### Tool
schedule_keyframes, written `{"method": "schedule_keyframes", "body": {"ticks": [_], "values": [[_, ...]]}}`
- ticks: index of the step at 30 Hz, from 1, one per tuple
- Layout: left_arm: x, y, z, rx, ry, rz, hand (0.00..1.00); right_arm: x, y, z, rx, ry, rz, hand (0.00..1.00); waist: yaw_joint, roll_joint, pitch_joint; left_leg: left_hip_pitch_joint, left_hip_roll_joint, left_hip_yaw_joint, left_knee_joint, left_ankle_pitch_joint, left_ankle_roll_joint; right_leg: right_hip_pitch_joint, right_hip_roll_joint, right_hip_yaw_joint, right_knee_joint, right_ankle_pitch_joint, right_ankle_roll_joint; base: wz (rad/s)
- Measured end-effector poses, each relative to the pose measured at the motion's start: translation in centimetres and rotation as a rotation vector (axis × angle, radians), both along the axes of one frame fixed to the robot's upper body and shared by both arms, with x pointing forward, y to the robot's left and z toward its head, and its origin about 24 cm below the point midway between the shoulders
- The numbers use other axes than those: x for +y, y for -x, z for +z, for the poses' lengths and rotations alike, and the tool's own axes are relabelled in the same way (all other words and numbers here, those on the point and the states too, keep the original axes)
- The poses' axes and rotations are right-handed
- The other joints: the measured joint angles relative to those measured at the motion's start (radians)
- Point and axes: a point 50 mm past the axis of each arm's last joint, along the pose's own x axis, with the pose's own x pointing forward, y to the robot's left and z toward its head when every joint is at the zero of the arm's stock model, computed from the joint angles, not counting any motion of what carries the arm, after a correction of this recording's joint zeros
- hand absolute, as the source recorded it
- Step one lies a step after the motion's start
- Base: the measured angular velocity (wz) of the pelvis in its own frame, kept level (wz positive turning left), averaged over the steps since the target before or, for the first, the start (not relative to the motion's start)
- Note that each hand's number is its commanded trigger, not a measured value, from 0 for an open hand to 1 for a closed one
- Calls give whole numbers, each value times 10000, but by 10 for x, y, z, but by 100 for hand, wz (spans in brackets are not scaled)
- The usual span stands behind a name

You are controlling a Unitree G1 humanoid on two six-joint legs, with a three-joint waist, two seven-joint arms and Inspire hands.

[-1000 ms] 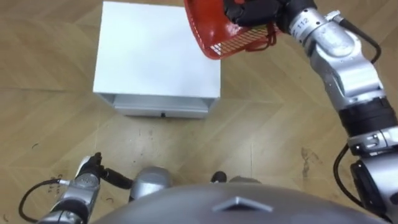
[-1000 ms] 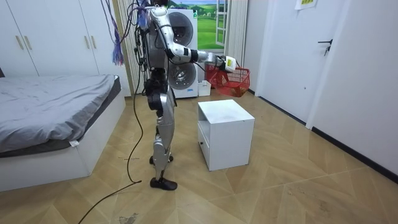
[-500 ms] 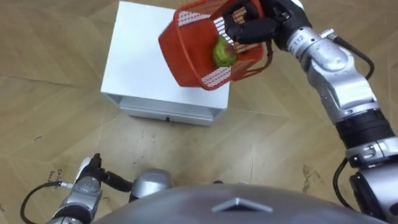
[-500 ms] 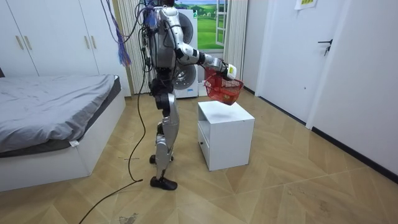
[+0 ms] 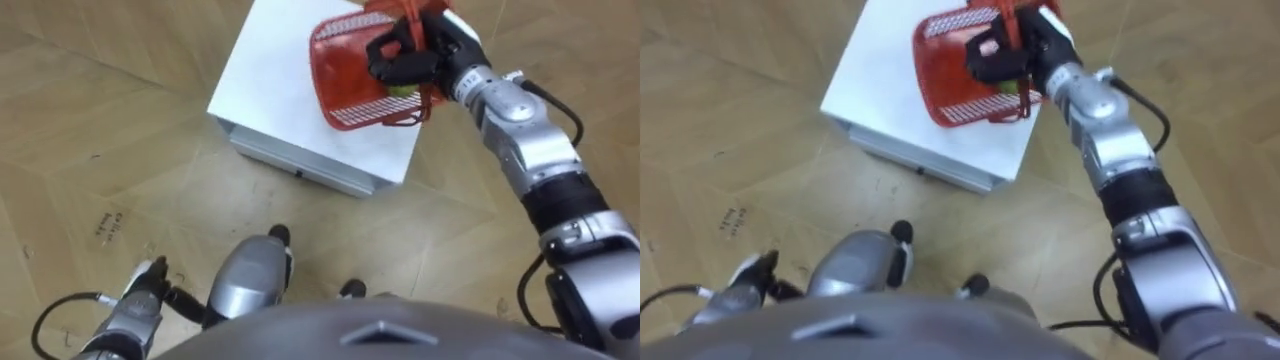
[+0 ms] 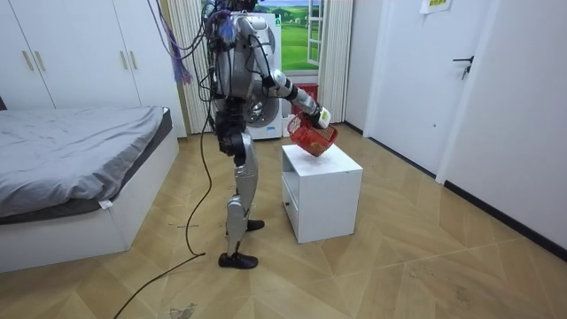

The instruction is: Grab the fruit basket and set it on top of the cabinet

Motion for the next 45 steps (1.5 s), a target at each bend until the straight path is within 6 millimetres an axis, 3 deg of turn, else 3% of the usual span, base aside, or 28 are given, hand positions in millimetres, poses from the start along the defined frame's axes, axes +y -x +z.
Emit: {"method": "schedule_keyframes", "body": {"ticks": [7, 12, 21, 26, 29, 31, 32, 36, 45], "values": [[-1, 3, -1, 217, 145, -142, 0, -9, 7, -19, 894, 200, -251, 100, 0, 59, -26, -222, 31, -201, 266, 37, -1, -271, -3, -125, 347, -51, -40, 3], [-1, 3, -1, 193, 121, -212, 0, -12, 5, -20, 997, 318, -478, 100, 10, 88, -15, -507, 19, -349, 438, 15, 35, -404, -17, -334, 412, -39, -58, 10], [-3, 6, -2, 324, 241, -382, 0, -23, 8, -32, 1472, 694, -1151, 100, 401, 155, 21, -827, -8, -401, 457, 8, 49, -674, -30, -403, 551, -41, -54, 1], [-4, 6, -2, 262, 351, -423, 0, -23, 8, -32, 1469, 752, -1175, 100, 521, 104, 22, -893, -12, -366, 437, 8, 49, -741, -50, -488, 557, -45, -48, 0], [-3, 5, -2, 249, 349, -421, 0, -24, 9, -34, 1520, 918, -1138, 100, 527, -14, 79, -907, -10, -367, 469, 7, 48, -763, -57, -548, 557, -46, -47, 1], [-3, 6, -2, 229, 366, -440, 0, -27, 10, -36, 1654, 1066, -1194, 65, 526, -125, 129, -925, -4, -369, 450, 5, 46, -770, -66, -642, 558, -46, -47, 5], [-3, 6, -2, 228, 370, -443, 0, -27, 10, -36, 1657, 1096, -1182, 0, 525, -150, 135, -927, -4, -369, 444, 4, 47, -773, -69, -662, 558, -46, -47, 0], [-3, 5, -2, 158, 409, -482, 0, -29, 8, -36, 1725, 1147, -1230, 0, 531, -231, 135, -933, -16, -367, 437, -1, 53, -772, -124, -866, 567, -51, -39, 0], [-3, 5, -2, 187, 373, -533, 0, -30, 8, -37, 1800, 1202, -1252, 0, 546, -233, 133, -930, -26, -351, 440, 3, 83, -849, -208, -891, 743, -65, -15, 0]]}}
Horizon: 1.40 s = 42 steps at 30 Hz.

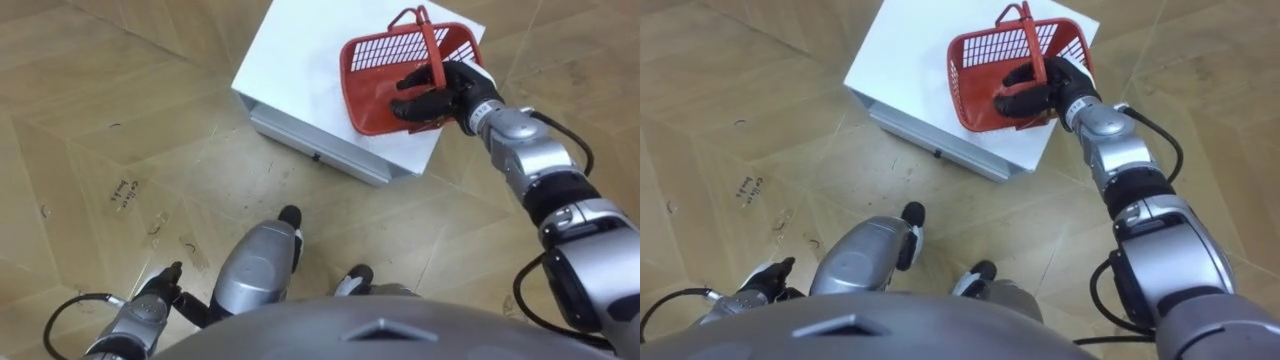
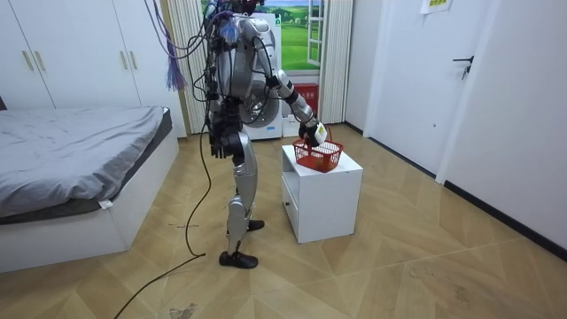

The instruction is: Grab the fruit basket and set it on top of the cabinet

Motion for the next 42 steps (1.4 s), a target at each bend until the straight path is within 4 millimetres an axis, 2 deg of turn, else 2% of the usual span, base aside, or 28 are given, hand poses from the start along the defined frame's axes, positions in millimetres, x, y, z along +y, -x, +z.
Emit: {"method": "schedule_keyframes", "body": {"ticks": [17, 23, 27, 31, 35, 37, 42], "values": [[4, 2, 1, 157, -30, 5, 0, 0, 0, 0, 4, 61, 3, 0, -68, 1, -8, 47, -5, 51, 147, 5, 8, 96, 13, -4, -26, -2, 2, 0], [4, 6, 0, 327, 15, 9, 0, -2, 0, 0, -15, 81, -112, 0, -215, 7, -17, 193, 5, 84, 145, 14, 22, 233, 9, -4, -26, -2, 1, 0], [5, 8, 0, 299, -114, 114, 0, -3, 1, 1, -119, 145, -159, 0, -409, -20, -81, 288, -8, 87, 76, 13, 22, 322, 21, 10, -46, -2, 1, 0], [6, 8, 0, 211, -205, 236, 0, -9, 11, -2, -352, 238, -290, 0, -622, -35, -202, 482, -4, 157, 63, -6, 43, 472, 17, 58, -80, -2, 2, -1], [7, 10, 0, 168, -234, 383, 0, -10, 17, -2, -527, 309, -325, 0, -846, -52, -258, 892, 12, 234, -152, -6, 45, 728, 4, 196, -202, -2, 1, -13], [8, 13, 1, 92, -343, 450, 0, -10, 20, 1, -832, 287, -364, 0, -939, -137, -350, 1160, 3, 380, -346, -5, 31, 831, 0, 360, -242, -5, 6, -19], [7, 13, 1, 17, -433, 489, 0, -10, 27, 9, -1559, 71, -505, 0, -1297, -193, -366, 1563, 13, 510, -458, 5, -4, 1175, 26, 473, -387, -4, 5, -8]]}}
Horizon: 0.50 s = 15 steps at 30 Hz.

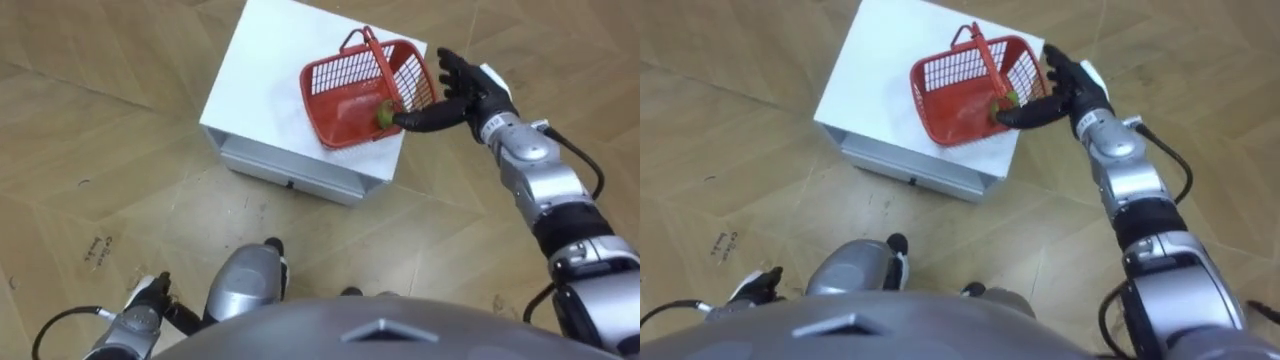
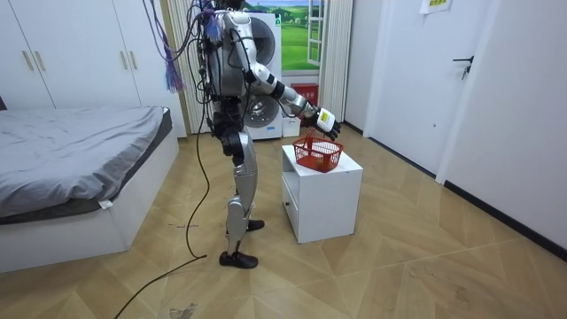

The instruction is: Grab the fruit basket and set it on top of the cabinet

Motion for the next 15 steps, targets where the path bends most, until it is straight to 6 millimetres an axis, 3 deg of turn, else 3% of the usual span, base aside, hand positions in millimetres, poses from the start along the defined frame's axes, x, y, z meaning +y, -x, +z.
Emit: {"method": "schedule_keyframes", "body": {"ticks": [5, 7, 15], "values": [[-4, -1, -1, -165, -79, -4, 0, 3, 8, 2, -254, 173, 308, 0, -227, 11, 12, 228, 43, 274, -108, -37, -13, 145, 5, 182, -5, 4, -5, -12], [-6, 0, -2, -140, -28, 2, 0, 3, 11, 0, -191, 254, 327, 0, -314, 46, 62, 414, 47, 339, -216, -77, -21, 290, 9, 264, -33, 3, -3, -11], [-5, 6, -2, -77, -13, 275, 0, 6, 13, 8, -711, 97, 451, 0, -630, 92, 64, 574, 71, 373, -292, -126, -63, 372, 59, 342, -195, 11, 3, -3]]}}
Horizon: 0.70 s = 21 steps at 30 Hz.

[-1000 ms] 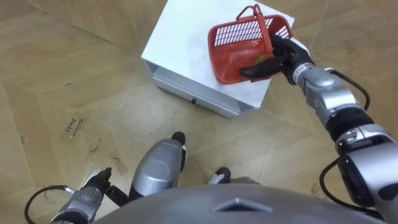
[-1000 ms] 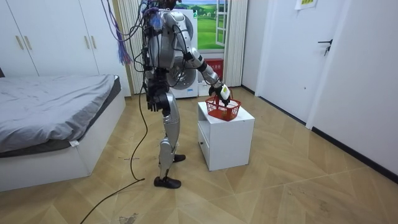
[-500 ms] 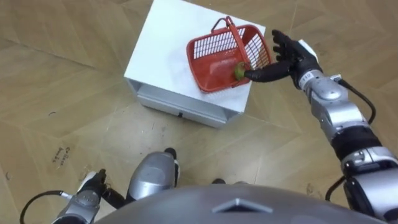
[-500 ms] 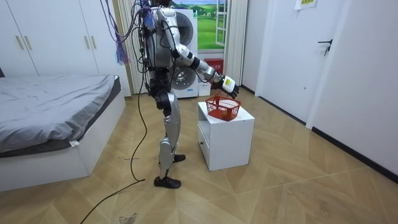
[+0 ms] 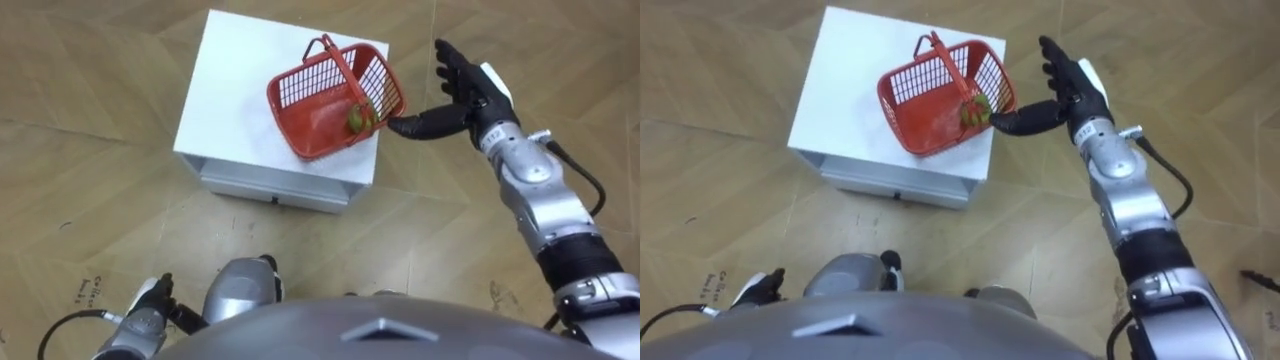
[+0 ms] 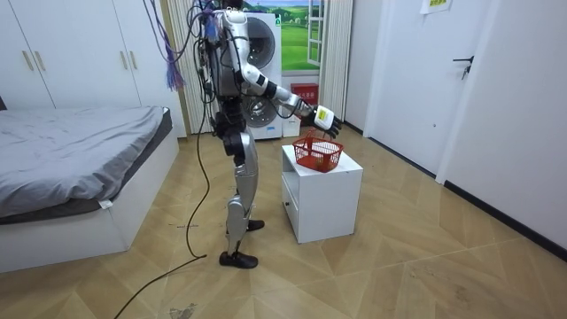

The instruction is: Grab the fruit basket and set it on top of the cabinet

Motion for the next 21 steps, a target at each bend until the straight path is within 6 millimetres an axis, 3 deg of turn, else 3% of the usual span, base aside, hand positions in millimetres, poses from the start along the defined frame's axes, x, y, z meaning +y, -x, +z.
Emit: {"method": "schedule_keyframes", "body": {"ticks": [5, 7, 8, 11, 15, 17, 21], "values": [[2, 3, 1, -136, 53, 425, 0, -5, 7, 5, -471, 164, -85, 0, -40, 61, -26, 42, 12, 34, 0, -16, -20, 98, 53, 1, -210, 31, 13, -1], [1, 6, 1, -82, 15, 459, 0, -7, 18, -3, -102, 299, -141, 0, -8, 139, -68, 246, 51, 129, -114, -42, -51, 258, 91, 58, -351, 60, 12, -11], [1, 7, 0, -63, 2, 476, 0, -7, 21, -5, -15, 346, -150, 0, -11, 177, -48, 334, 48, 139, -160, -41, -55, 318, 95, 72, -357, 60, 12, -11], [-1, 15, -1, 102, 4, 725, 0, -14, 39, -18, 516, 624, -460, 0, -54, 367, -128, 733, 71, 278, -369, -59, -98, 569, 107, 125, -375, 59, 13, -12], [-1, 17, 0, 7, -171, 1052, 0, -36, 61, -37, 1431, 1135, -1644, 0, -461, 530, -121, 964, 73, 297, -411, -77, -118, 837, 103, 134, -374, 48, 30, 0], [0, 18, 0, -94, -267, 1289, 0, -48, 77, -55, 2294, 1273, -2637, 0, -575, 527, -104, 1164, 80, 344, -450, -93, -120, 937, 99, 177, -373, 45, 35, -8], [1, 18, 0, -239, -519, 1365, 0, -70, 133, -91, 4701, 1700, -4253, 0, -738, 508, -104, 1214, 67, 364, -484, -159, -121, 1083, 93, 299, -398, 17, 68, -8]]}}
